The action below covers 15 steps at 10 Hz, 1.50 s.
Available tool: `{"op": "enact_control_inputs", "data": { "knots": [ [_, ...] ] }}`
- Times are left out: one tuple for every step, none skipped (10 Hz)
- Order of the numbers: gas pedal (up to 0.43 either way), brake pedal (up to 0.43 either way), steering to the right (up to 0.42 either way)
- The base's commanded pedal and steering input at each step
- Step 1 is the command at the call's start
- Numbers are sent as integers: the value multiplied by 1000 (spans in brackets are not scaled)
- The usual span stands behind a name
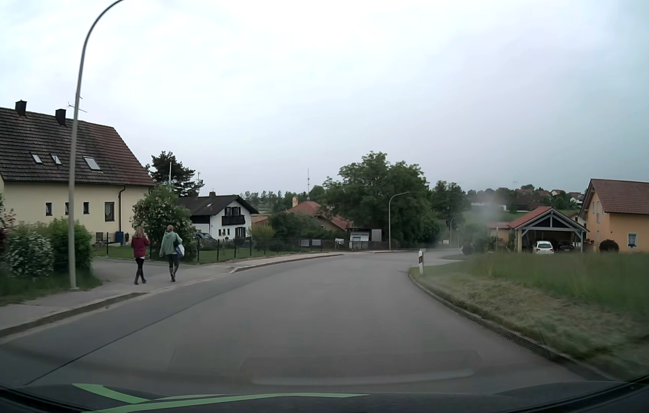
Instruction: Follow the waypoints while adhering to traffic rules and regulations
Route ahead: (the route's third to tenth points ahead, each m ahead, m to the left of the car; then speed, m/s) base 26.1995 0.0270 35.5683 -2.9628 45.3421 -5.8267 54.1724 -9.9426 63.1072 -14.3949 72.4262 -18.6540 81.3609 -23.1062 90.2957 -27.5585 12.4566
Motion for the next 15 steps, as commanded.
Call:
{"op": "enact_control_inputs", "data": {
  "knots": [
    [0,0,20],
    [0,0,22],
    [0,0,24],
    [0,0,26],
    [0,0,29],
    [0,0,31],
    [0,0,32],
    [8,0,33],
    [8,0,36],
    [8,0,38],
    [8,0,41],
    [8,0,44],
    [20,0,46],
    [20,0,48],
    [20,0,50]
  ]
}}
